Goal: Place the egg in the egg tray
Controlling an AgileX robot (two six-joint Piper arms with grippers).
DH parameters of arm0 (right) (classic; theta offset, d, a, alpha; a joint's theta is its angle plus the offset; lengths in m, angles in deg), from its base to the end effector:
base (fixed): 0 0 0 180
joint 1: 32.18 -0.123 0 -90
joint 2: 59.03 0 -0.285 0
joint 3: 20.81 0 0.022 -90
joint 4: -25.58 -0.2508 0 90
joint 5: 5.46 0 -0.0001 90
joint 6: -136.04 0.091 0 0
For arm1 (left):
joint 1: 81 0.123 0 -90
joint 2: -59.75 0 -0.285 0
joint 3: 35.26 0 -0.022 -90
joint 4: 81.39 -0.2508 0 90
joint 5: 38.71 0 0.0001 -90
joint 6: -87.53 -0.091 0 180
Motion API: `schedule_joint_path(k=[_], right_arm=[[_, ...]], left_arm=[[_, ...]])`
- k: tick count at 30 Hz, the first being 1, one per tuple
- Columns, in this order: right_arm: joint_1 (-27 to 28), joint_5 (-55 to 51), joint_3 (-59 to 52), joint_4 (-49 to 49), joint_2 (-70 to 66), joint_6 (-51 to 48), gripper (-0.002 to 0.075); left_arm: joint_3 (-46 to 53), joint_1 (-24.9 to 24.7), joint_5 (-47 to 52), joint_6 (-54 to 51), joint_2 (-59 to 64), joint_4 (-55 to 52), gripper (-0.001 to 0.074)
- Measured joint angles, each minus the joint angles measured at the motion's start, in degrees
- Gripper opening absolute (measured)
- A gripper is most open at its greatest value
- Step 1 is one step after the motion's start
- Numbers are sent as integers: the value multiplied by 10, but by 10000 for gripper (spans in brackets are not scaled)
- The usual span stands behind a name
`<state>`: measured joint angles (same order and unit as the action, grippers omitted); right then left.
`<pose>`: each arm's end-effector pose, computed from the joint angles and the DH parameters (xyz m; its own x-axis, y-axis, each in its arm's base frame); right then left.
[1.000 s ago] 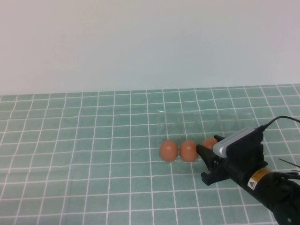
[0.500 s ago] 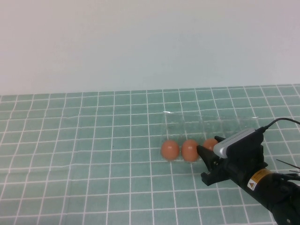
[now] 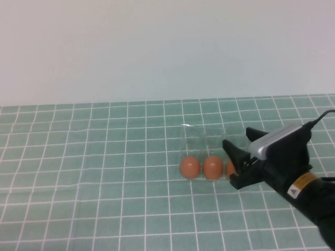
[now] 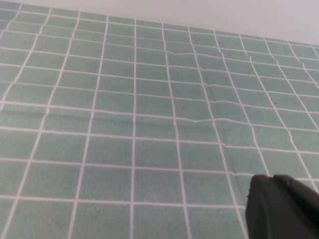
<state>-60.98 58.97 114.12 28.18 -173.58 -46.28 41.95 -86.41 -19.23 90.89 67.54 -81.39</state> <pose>0.2759 0.1559 0.1464 -0.0484 -0.0951 -0.9943 -0.5209 0.8518 -0.0561 0.0534 -0.0051 0.1826 -0.2540 -0.0348 -0.9666 0.0795 0.9952 -0.0567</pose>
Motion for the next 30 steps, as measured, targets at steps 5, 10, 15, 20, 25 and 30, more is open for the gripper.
schedule_joint_path(k=[5,10,15,20,25,30], right_arm=[[0,-195,-11,21,142,-23,248],[0,-453,2,24,335,-21,35],[0,-597,5,24,473,-21,6],[0,-624,5,24,531,-21,4],[0,-629,5,30,534,-46,4],[17,-644,5,35,543,-71,4]], left_arm=[[0,0,0,0,0,0,-1],[0,0,0,0,0,0,-1],[0,0,0,0,0,0,-1],[0,0,0,0,0,0,-1],[0,0,0,0,0,0,-1],[0,0,0,0,0,0,-1]])
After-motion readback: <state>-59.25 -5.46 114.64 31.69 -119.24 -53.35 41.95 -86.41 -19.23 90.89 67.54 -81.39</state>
